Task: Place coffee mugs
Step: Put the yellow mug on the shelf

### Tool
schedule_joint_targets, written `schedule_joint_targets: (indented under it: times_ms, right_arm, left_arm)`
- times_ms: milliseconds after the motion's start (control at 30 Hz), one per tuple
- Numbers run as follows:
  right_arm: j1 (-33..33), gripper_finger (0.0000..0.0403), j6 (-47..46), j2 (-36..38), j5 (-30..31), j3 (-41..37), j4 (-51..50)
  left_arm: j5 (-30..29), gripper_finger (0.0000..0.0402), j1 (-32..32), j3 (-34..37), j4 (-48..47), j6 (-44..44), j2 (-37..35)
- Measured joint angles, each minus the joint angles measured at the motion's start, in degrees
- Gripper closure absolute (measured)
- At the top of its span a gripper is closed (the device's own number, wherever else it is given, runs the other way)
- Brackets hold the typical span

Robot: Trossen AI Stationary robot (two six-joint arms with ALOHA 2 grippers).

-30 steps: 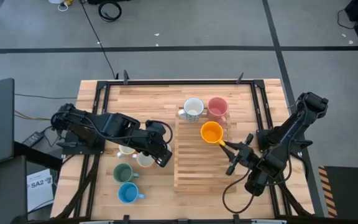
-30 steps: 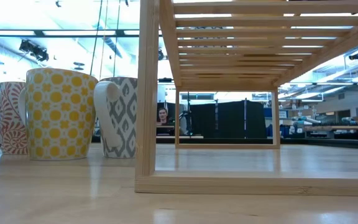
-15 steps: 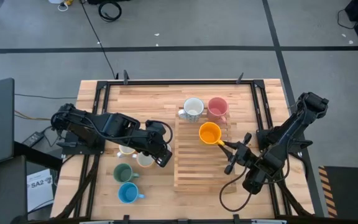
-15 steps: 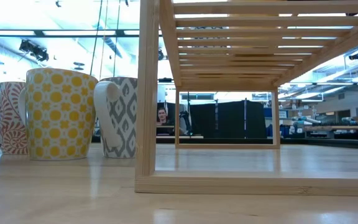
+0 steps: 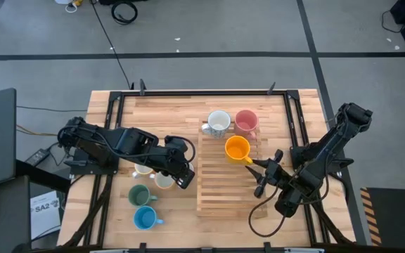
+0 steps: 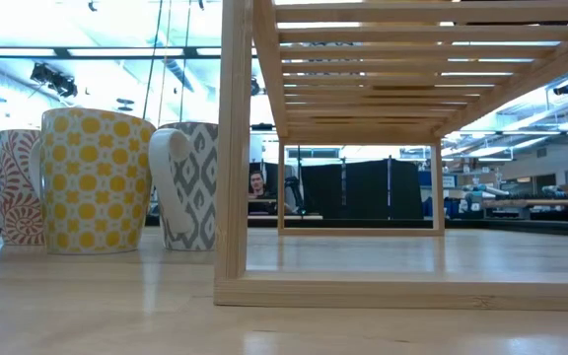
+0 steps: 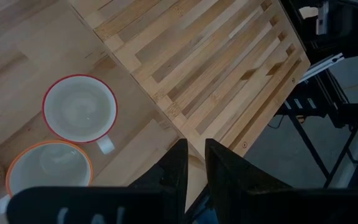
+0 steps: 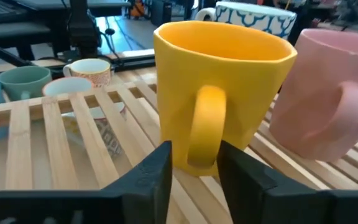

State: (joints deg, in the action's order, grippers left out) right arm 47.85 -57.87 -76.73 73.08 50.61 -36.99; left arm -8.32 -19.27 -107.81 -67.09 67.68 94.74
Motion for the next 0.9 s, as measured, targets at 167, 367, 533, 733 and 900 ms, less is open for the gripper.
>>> schedule_joint_targets:
  times_ms: [167, 367, 533, 733, 900]
  right_arm:
    - [0.01, 0.0228, 2.39, 2.73, -1.41, 0.0, 0.7]
    - [0.01, 0.0209, 11.02, 7.81, -5.15, 0.0, 5.38]
    - [0.01, 0.021, 19.95, 14.19, -12.63, 0.0, 10.58]
    - [0.01, 0.021, 34.86, 20.39, -16.46, 0.0, 23.46]
    - [-1.06, 0.021, 53.53, 21.4, -17.89, 0.04, 39.62]
  left_arm:
    - [0.0, 0.034, 0.0, 0.0, -0.02, 0.02, 0.0]
    - [0.01, 0.034, 0.0, 0.0, -0.01, 0.02, 0.0]
    - [0.01, 0.034, 0.0, 0.0, 0.0, 0.04, 0.0]
    - [0.01, 0.034, 0.01, 0.0, 0.0, 0.04, 0.0]
    - [-0.01, 0.034, 0.02, 0.0, -0.02, 0.07, 0.0]
